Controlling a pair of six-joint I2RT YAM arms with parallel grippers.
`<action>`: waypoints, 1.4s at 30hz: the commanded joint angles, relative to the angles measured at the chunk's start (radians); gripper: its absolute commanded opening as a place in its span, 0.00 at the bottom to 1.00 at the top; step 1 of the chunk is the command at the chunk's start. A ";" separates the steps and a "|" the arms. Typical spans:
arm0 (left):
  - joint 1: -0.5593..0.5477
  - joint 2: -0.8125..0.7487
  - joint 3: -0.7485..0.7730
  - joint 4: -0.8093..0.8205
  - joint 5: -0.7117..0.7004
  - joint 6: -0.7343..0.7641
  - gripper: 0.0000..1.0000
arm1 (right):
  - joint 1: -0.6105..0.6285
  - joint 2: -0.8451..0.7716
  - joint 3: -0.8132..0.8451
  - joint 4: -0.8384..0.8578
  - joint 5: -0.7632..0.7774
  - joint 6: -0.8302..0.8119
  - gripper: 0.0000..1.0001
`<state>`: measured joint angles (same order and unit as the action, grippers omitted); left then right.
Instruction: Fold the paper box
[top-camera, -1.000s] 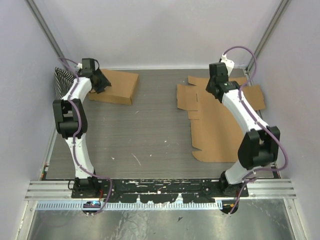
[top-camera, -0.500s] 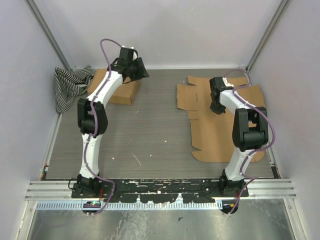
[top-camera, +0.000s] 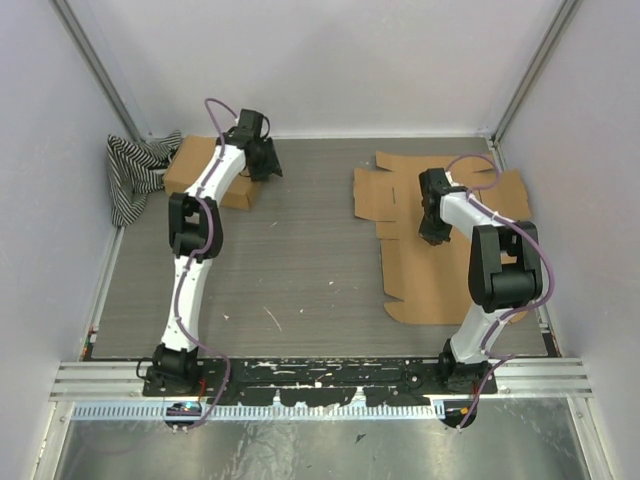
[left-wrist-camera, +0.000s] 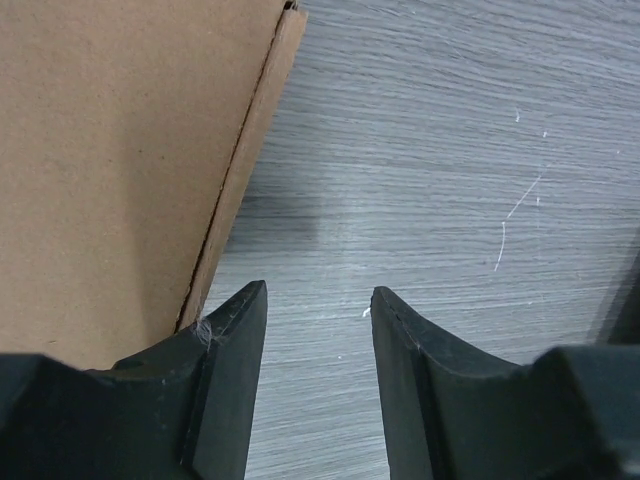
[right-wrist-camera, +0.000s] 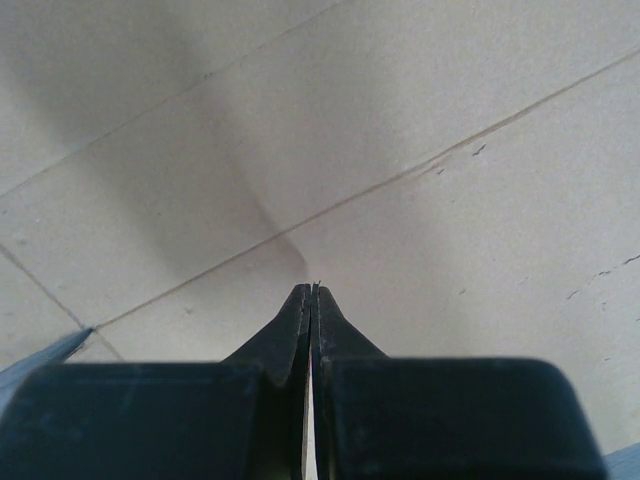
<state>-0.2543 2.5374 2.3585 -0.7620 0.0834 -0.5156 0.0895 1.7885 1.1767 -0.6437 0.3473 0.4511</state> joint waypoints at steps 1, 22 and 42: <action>0.029 0.013 0.036 0.002 -0.007 0.005 0.53 | 0.004 -0.076 -0.022 0.050 -0.059 0.006 0.04; 0.035 -0.603 -0.773 0.198 -0.037 -0.014 0.52 | 0.037 -0.038 0.024 0.062 -0.101 -0.008 0.02; 0.046 -0.276 -0.421 0.073 -0.081 0.031 0.51 | 0.039 -0.030 0.023 0.055 -0.107 -0.024 0.02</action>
<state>-0.2138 2.1986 1.8023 -0.6819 0.0082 -0.5003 0.1261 1.7607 1.1637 -0.5991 0.2443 0.4393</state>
